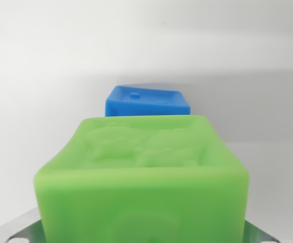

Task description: Stack cube

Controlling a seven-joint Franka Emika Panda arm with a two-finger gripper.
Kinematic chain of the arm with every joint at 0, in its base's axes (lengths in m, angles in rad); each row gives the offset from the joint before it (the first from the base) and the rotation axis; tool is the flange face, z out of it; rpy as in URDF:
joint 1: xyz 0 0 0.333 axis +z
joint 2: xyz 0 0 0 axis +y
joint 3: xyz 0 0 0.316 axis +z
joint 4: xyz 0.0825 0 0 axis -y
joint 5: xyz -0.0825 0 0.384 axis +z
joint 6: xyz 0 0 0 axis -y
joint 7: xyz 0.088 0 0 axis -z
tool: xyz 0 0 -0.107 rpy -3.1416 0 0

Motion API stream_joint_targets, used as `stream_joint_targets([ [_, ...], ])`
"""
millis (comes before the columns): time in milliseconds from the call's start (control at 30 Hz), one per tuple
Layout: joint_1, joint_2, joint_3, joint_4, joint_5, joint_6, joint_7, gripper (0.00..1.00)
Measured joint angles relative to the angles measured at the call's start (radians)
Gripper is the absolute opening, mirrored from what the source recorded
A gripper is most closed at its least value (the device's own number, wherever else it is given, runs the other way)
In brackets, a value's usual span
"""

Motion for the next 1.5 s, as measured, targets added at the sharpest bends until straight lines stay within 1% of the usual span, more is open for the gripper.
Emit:
stream_joint_targets([
  [533,-0.009,0.066,0.013,0.003,0.019,0.061,-0.014,0.0],
  [900,-0.014,0.093,0.02,0.007,0.025,0.085,-0.018,0.0],
  [1200,-0.019,0.103,0.024,0.009,0.026,0.093,-0.019,0.0],
  [1233,-0.02,0.103,0.025,0.009,0.026,0.093,-0.019,1.0],
  [1500,-0.02,0.104,0.025,0.01,0.026,0.094,-0.019,1.0],
])
